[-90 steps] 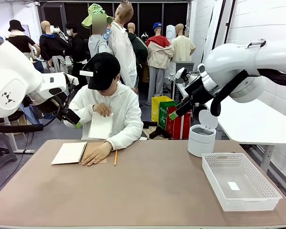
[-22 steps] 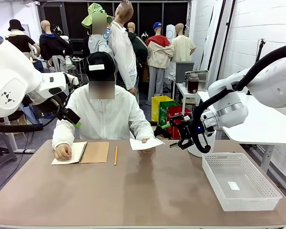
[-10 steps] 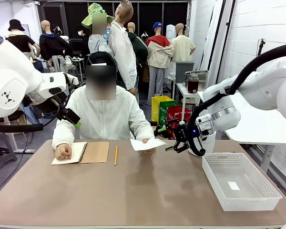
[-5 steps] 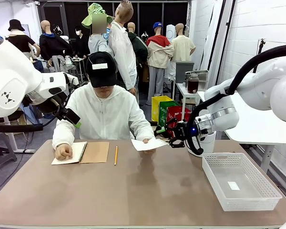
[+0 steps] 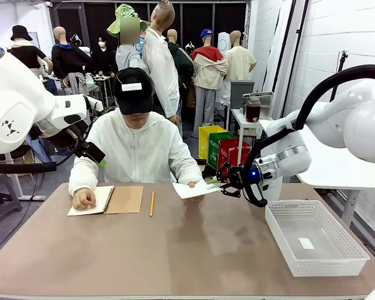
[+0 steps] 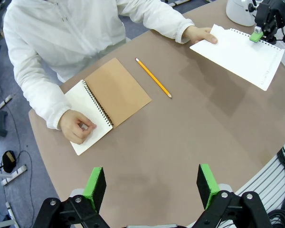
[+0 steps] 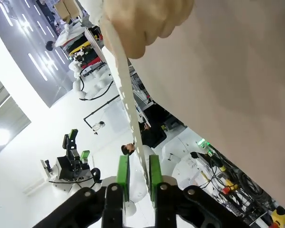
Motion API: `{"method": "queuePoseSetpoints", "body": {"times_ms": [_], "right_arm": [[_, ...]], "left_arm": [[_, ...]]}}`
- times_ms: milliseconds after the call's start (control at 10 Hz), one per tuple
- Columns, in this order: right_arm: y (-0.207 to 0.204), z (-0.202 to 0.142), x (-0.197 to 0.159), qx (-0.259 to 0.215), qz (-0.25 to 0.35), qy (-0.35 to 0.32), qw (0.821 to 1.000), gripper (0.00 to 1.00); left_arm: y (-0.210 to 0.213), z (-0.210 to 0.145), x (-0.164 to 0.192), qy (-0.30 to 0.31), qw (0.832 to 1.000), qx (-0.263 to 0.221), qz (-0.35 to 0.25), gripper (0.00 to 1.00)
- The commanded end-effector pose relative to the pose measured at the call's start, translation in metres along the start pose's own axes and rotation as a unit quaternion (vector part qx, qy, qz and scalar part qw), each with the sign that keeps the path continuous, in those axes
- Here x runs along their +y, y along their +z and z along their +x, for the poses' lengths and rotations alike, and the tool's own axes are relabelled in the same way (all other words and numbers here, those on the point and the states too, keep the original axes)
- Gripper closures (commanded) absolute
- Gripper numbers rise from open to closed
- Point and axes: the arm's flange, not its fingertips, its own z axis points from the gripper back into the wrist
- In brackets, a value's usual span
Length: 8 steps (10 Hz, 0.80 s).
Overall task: Sort the paper based on its condition.
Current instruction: If a person hands you a paper, place it in the Organizing basket , and if it's crumpled, put it in the Trash can.
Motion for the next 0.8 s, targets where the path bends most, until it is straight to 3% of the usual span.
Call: {"method": "queuePoseSetpoints", "body": {"times_ms": [0, 100, 200, 500, 700], "right_arm": [[0.005, 0.006, 0.011, 0.015, -0.010, -0.013, 1.000, 0.75], [0.004, 0.006, 0.012, 0.016, -0.012, -0.017, 1.000, 0.91], [0.003, 0.006, 0.013, 0.017, -0.010, -0.013, 1.000, 1.00], [0.002, 0.001, 0.019, 0.010, -0.028, -0.007, 1.000, 1.00], [0.013, -0.014, 0.037, -0.030, -0.065, 0.038, 0.997, 1.00]], "left_arm": [[0.000, 0.000, 0.001, 0.002, 1.000, -0.002, -0.001, 0.00], [0.000, 0.000, 0.001, 0.002, 1.000, -0.002, -0.001, 0.00], [0.000, 0.000, 0.001, 0.002, 1.000, -0.002, -0.001, 0.00], [0.000, 0.000, 0.001, 0.002, 1.000, -0.002, -0.001, 0.00], [0.000, 0.000, 0.001, 0.002, 1.000, -0.002, -0.001, 0.00]]}}
